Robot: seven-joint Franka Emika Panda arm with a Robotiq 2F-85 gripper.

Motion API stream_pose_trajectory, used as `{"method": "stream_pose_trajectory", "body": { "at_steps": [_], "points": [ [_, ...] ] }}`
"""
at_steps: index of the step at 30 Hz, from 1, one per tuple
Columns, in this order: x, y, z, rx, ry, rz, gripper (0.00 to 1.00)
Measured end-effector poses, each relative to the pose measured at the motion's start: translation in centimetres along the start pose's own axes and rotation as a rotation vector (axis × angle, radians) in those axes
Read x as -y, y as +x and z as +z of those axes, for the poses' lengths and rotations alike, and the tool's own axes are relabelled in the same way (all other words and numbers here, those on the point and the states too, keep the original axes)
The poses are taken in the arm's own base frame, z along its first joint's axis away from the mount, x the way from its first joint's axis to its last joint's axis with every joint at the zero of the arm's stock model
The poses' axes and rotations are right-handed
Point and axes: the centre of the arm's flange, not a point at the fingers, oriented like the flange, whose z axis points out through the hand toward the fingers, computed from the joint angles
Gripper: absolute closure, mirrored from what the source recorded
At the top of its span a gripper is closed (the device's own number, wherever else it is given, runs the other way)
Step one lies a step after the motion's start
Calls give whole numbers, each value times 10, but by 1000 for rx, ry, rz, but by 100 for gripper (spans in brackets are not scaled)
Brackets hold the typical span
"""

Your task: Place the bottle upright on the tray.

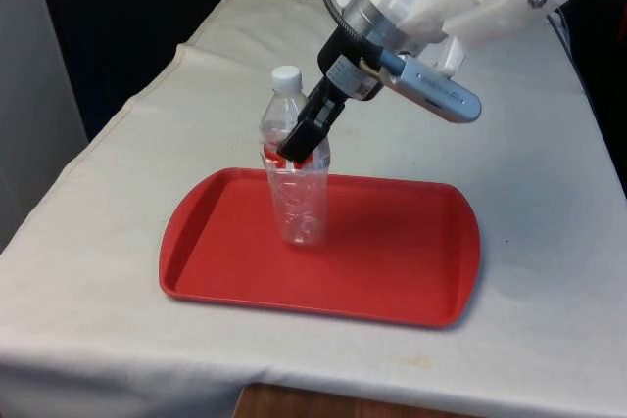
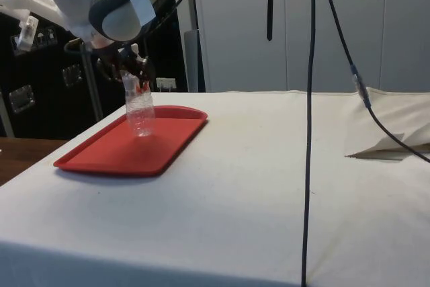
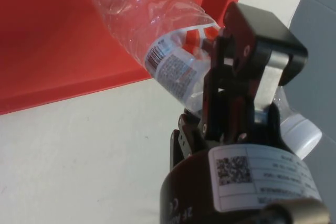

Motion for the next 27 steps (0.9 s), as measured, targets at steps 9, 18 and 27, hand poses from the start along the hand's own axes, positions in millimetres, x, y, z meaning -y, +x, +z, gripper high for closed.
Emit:
{"method": "stream_pose_trajectory", "body": {
  "at_steps": [9,18,27],
  "points": [
    [1,-1,-1,5,14,15,67],
    [2,-2,1,20,30,30,67],
    [2,-1,1,18,26,30,67]
  ]
}}
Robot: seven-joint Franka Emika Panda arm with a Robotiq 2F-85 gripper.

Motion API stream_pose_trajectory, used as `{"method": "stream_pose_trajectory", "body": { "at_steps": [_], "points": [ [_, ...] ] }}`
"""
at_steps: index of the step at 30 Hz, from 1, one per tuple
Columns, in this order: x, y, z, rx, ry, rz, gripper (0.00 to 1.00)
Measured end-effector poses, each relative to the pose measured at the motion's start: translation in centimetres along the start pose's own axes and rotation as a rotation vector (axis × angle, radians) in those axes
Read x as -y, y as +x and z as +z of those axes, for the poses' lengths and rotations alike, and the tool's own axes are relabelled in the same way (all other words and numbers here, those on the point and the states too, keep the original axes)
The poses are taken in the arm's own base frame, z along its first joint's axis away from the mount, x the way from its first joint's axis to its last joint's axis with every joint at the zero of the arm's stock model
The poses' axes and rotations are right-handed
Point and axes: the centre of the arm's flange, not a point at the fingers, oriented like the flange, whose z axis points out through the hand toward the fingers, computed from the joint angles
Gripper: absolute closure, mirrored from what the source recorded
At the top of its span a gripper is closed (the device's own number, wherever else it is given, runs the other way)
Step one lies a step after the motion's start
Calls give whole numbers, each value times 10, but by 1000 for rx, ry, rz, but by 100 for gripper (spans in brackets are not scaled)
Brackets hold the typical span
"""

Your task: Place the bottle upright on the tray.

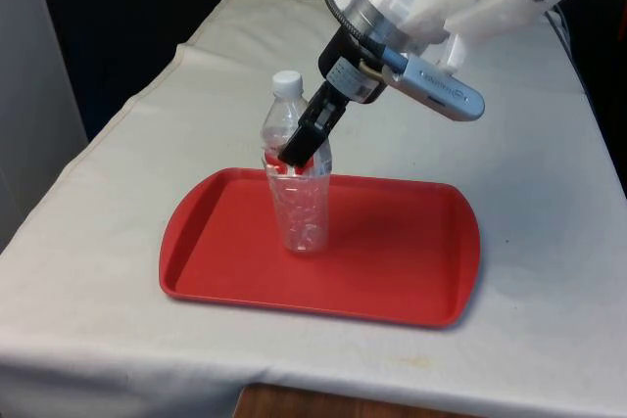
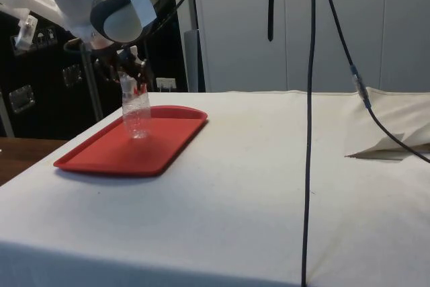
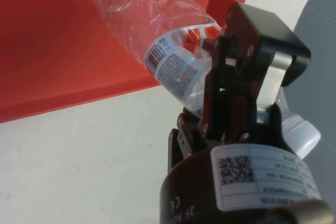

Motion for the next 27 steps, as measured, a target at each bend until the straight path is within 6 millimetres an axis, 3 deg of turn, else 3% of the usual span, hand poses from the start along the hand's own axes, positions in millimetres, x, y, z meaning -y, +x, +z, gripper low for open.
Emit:
{"method": "stream_pose_trajectory", "body": {
  "at_steps": [27],
  "points": [
    [-2,-1,2,-10,-14,-4,67]
  ]
}}
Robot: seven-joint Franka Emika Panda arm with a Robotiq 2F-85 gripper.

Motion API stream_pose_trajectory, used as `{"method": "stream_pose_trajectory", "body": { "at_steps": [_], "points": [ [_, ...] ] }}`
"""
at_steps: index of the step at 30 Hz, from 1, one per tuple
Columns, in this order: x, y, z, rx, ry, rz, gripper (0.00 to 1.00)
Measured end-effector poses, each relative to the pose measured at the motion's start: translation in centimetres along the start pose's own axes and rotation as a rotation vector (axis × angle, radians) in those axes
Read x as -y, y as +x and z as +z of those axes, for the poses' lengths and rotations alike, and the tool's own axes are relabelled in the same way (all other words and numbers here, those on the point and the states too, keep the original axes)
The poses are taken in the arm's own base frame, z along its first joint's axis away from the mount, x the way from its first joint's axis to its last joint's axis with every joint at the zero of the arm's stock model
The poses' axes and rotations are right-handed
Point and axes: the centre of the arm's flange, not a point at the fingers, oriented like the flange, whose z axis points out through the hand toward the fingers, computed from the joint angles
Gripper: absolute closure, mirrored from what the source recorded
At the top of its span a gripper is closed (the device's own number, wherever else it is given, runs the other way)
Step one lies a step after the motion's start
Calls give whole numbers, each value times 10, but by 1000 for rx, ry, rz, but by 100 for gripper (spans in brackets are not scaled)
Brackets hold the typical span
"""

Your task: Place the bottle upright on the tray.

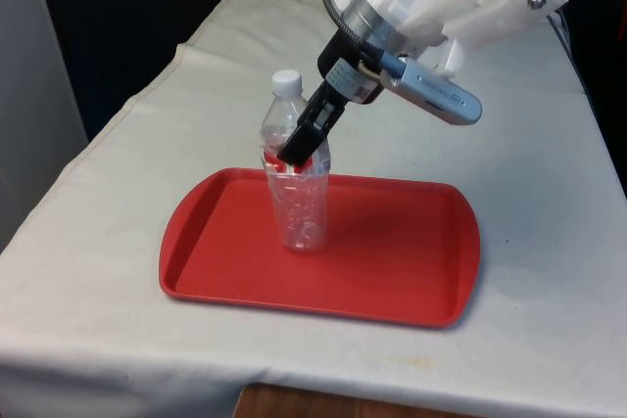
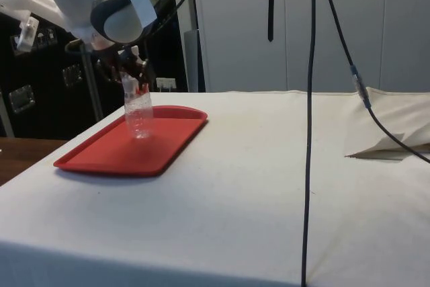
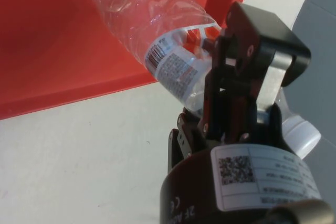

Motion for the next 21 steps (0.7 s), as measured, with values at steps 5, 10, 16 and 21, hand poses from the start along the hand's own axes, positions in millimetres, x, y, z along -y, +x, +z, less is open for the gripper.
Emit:
{"method": "stream_pose_trajectory", "body": {
  "at_steps": [5,10,16,21],
  "points": [
    [0,-2,3,-2,-3,-3,67],
    [0,-3,4,-3,-5,-5,67],
    [0,-2,4,-5,-8,-5,67],
    [-1,-3,5,-6,-11,-6,67]
  ]
}}
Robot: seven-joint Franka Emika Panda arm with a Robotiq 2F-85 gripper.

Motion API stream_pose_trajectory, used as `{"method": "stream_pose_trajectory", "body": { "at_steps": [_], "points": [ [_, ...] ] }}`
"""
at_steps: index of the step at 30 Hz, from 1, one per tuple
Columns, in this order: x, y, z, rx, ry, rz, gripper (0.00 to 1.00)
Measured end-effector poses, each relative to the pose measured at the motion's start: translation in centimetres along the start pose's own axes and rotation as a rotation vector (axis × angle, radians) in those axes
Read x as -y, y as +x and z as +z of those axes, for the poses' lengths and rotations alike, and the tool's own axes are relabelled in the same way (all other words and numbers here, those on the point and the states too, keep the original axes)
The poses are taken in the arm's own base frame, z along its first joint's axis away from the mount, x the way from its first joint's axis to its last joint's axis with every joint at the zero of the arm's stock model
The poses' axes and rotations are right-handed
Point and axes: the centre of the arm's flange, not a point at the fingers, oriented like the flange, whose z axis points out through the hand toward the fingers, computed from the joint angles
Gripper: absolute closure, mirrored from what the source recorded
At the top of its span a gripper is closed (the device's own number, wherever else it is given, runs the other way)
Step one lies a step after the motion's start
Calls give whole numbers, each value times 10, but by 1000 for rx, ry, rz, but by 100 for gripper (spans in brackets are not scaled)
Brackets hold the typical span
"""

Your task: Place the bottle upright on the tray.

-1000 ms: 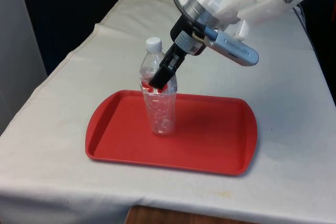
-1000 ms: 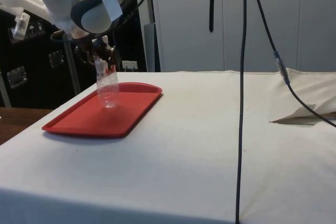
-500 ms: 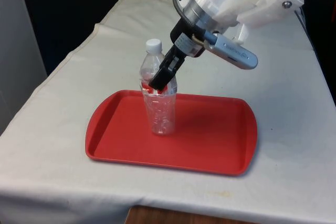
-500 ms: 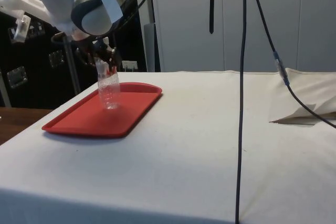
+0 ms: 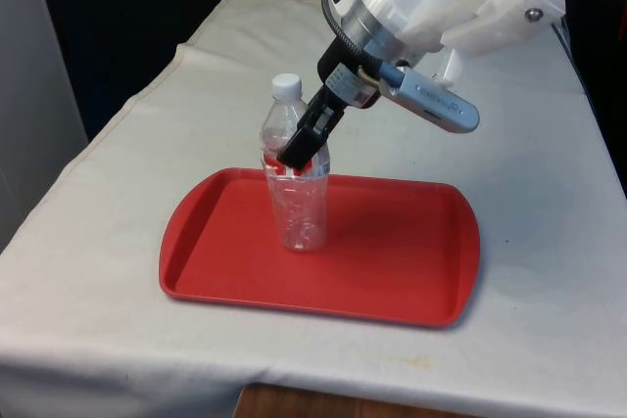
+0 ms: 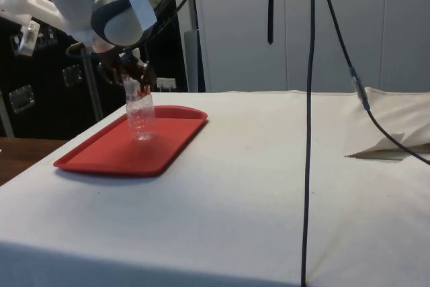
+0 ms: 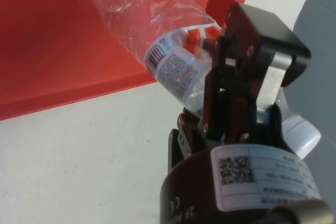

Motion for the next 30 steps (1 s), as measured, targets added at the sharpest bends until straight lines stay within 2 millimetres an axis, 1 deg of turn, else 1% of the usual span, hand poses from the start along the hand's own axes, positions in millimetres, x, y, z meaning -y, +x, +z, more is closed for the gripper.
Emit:
{"method": "stream_pose_trajectory", "body": {
  "at_steps": [3,30],
  "points": [
    [-1,-2,2,-1,-4,-4,67],
    [0,-1,3,-16,-20,-17,67]
  ]
}}
